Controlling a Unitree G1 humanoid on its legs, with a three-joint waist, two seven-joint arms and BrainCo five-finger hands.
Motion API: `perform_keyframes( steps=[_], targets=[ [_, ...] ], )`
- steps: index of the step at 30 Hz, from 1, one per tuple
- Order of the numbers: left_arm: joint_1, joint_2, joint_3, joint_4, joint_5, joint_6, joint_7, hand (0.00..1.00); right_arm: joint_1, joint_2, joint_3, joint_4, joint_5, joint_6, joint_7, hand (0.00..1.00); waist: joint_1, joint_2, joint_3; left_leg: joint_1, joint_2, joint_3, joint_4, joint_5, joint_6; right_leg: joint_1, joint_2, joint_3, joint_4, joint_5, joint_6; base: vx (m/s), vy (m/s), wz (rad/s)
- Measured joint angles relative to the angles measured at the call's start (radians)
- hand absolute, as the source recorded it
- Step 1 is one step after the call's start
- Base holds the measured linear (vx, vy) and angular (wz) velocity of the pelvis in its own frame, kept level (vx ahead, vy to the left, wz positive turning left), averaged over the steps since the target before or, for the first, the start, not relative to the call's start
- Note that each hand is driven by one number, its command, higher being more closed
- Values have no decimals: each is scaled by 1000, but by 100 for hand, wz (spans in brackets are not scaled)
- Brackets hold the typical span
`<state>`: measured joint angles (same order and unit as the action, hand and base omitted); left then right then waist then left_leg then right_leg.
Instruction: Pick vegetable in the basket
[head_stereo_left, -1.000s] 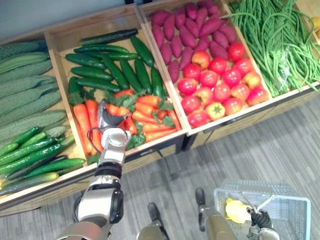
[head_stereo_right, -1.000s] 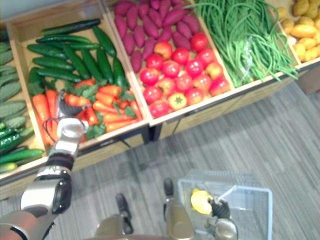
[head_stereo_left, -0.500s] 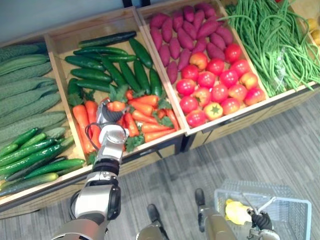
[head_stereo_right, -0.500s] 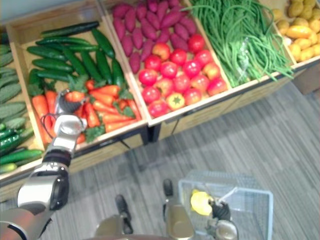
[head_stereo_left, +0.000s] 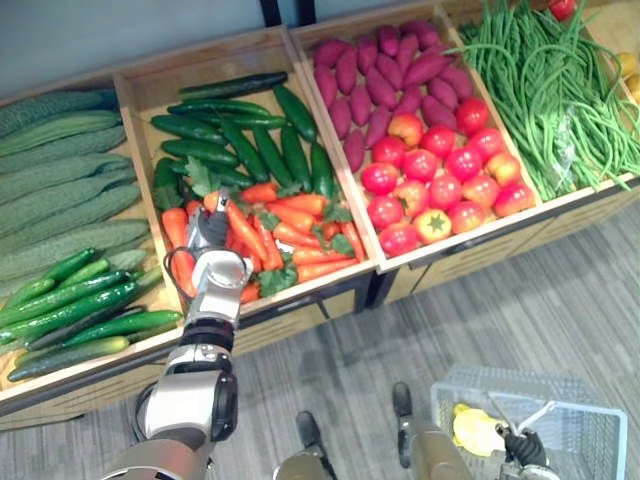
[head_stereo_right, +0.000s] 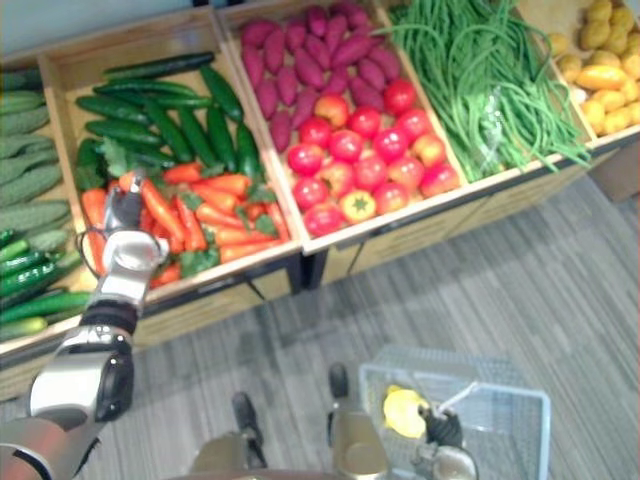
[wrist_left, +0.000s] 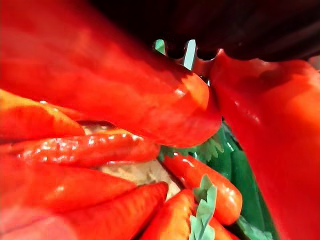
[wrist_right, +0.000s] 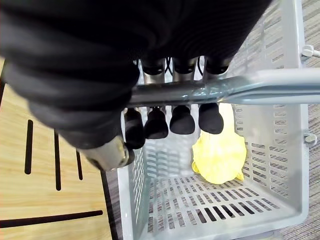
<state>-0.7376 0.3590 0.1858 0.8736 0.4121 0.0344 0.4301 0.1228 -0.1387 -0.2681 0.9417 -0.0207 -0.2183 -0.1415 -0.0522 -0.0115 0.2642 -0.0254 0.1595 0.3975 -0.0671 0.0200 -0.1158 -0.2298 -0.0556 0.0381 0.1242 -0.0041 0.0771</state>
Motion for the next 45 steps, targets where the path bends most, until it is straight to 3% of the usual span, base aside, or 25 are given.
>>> perform_keyframes(
  steps=[16, 27, 35, 45],
  targets=[
    [45, 61, 22, -145, -3, 0, 42, 100, 4, 1, -28, 18, -1, 7, 9, 100, 2, 8, -27, 12, -9, -32, -26, 25, 5, 25, -7, -30, -11, 3, 0, 7, -5, 5],
    [224, 75, 2, -527, -7, -33, 74, 100, -4, -15, -120, -28, -20, 36, -2, 100, 1, 31, -78, 19, -22, -52, -27, 26, 9, 60, -13, -35, -61, 30, 6, 11, -3, 3],
    [310, 46, -117, -716, -6, -84, 9, 100, -41, -133, -182, -74, -97, 68, 17, 100, -1, 31, -119, 20, -36, -52, -33, 30, 15, 84, -27, -24, -114, 65, 21, 0, 0, 0],
    [392, 10, -283, -863, -7, -142, -82, 100, -81, -254, -238, -174, -100, 88, 22, 100, 2, 27, -141, 51, -39, -31, -35, 29, 18, 112, -28, -5, -119, 73, 28, 1, 2, -5]
  ],
)
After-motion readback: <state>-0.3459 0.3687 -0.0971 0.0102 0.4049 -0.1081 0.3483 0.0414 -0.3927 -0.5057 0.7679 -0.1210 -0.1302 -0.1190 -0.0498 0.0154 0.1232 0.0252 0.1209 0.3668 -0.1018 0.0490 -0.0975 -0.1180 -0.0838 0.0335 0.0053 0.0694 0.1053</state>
